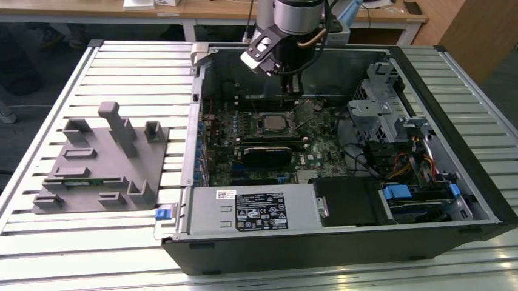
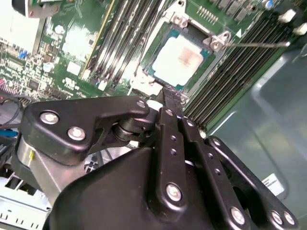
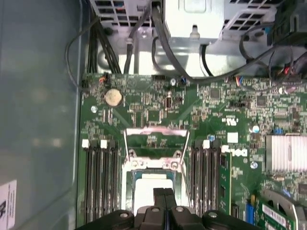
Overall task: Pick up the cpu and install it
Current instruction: 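Close the cpu cover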
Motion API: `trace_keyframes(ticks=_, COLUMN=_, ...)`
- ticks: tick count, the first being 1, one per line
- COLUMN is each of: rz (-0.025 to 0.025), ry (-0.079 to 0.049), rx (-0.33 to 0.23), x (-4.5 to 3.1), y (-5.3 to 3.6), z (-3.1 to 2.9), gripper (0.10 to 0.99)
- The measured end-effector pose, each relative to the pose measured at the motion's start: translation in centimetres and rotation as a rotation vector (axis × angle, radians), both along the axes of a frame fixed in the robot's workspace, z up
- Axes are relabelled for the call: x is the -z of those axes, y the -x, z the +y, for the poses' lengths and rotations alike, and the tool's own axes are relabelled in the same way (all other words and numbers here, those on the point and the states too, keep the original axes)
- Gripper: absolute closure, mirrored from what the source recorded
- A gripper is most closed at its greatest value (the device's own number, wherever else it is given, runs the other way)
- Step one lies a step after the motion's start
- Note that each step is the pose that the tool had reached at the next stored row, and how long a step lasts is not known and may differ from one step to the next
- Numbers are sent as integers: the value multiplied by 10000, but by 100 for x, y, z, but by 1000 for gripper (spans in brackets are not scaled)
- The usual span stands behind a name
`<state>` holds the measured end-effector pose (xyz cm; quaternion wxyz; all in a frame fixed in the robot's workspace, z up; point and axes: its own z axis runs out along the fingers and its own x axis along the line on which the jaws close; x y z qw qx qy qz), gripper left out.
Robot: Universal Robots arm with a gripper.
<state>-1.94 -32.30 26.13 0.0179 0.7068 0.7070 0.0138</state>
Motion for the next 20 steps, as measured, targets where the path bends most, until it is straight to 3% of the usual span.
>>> trace_keyframes(ticks=7, rz=0, ry=-2, rx=2, x=-104, y=-10, z=0, gripper=980)
trace_keyframes(ticks=20, rz=1, ry=-3, rx=25, x=-109, y=-143, z=0, gripper=980)
